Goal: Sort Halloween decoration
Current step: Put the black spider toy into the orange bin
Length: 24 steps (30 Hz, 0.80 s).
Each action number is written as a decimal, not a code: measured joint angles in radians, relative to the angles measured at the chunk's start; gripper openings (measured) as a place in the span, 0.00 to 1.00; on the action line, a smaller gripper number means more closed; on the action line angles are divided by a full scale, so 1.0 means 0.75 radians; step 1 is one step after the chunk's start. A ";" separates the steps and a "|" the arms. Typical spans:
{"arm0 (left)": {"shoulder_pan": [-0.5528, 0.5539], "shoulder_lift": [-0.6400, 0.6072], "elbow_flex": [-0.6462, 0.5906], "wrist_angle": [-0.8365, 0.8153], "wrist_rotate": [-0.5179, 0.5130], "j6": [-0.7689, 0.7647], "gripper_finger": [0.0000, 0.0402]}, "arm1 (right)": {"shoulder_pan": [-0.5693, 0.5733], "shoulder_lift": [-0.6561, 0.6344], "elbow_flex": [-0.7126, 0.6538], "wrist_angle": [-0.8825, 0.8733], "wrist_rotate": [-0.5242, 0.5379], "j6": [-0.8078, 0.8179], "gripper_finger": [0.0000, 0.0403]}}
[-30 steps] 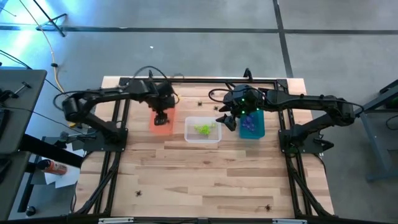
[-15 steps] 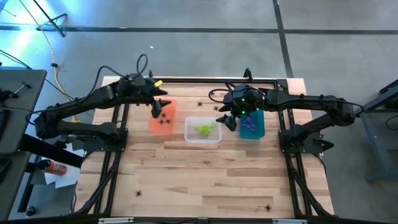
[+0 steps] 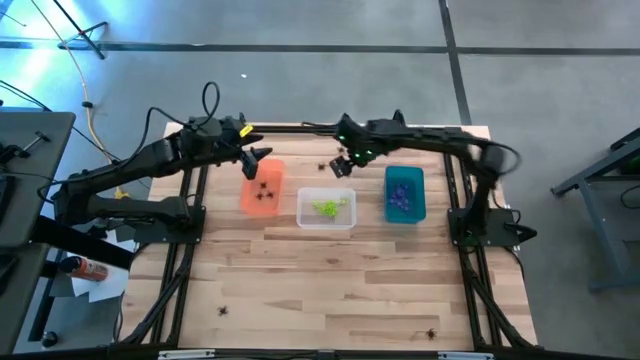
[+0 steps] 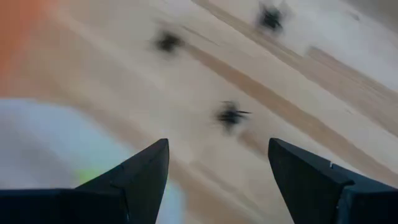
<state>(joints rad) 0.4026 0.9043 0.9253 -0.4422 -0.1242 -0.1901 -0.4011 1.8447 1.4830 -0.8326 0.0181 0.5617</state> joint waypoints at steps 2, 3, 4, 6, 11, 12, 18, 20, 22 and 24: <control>0.000 0.000 0.000 -0.001 0.000 0.000 0.57 | -0.022 0.120 0.064 -0.066 0.008 -0.003 0.67; 0.000 0.000 0.000 -0.001 0.000 -0.001 0.57 | -0.026 0.172 0.083 -0.074 0.007 -0.006 0.67; 0.000 0.000 0.000 -0.001 0.000 -0.001 0.57 | -0.031 0.221 0.097 -0.074 0.004 -0.019 0.67; 0.001 0.000 0.000 -0.001 0.000 -0.001 0.57 | -0.034 0.299 0.114 -0.082 0.000 -0.026 0.67; 0.001 0.000 0.000 -0.002 0.000 0.000 0.57 | -0.050 0.398 0.123 -0.063 0.089 -0.007 0.67; 0.001 0.000 0.000 -0.002 0.000 0.000 0.57 | -0.052 0.410 0.122 -0.068 0.090 0.009 0.67; 0.001 0.001 0.000 -0.004 -0.002 0.012 0.57 | -0.050 0.414 0.122 0.012 0.137 0.014 0.67; 0.001 0.001 0.000 -0.004 -0.001 0.012 0.57 | -0.050 0.414 0.122 0.013 0.137 0.023 0.67; 0.001 0.001 0.000 -0.007 -0.002 0.012 0.57 | -0.050 0.413 0.116 0.012 0.136 0.024 0.65; 0.001 0.001 -0.001 -0.008 -0.002 0.012 0.57 | -0.050 0.412 0.109 0.004 0.131 0.024 0.63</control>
<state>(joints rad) 0.4034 0.9047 0.9249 -0.4485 -0.1253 -0.1810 -0.4389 2.1540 1.5644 -0.8295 0.1162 0.5800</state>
